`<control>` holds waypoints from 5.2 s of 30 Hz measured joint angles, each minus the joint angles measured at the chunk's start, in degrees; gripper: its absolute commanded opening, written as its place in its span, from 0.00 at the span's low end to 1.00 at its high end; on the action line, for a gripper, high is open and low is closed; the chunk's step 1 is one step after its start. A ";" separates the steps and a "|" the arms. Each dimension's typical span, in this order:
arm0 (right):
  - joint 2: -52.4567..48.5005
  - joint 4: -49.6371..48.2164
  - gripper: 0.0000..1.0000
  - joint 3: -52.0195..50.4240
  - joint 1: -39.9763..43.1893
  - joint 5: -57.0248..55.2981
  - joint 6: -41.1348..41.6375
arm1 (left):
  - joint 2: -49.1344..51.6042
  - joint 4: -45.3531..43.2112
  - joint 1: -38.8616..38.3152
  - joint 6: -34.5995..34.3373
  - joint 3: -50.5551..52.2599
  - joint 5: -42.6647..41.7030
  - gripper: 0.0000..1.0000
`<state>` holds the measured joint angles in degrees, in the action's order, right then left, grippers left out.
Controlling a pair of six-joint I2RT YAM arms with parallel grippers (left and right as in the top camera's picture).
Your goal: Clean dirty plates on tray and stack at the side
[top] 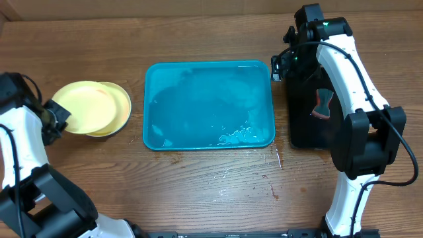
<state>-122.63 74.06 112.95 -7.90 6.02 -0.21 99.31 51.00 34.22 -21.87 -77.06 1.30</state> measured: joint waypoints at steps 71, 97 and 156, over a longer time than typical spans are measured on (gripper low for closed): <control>6.47 0.33 0.98 0.31 0.00 -0.04 -1.31 | 1.73 5.57 -3.54 -0.96 7.21 10.54 0.88; 10.01 -3.06 1.00 0.31 0.00 -0.04 -1.31 | 1.33 15.63 -10.40 2.93 -9.62 4.61 1.00; 83.06 -49.13 1.00 -62.97 1.97 -2.03 -1.33 | -5.01 17.99 -21.40 12.96 -19.91 -4.59 1.00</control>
<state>-39.57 24.93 49.98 -5.93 3.99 -1.54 94.30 68.99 12.82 -8.91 -96.97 -3.29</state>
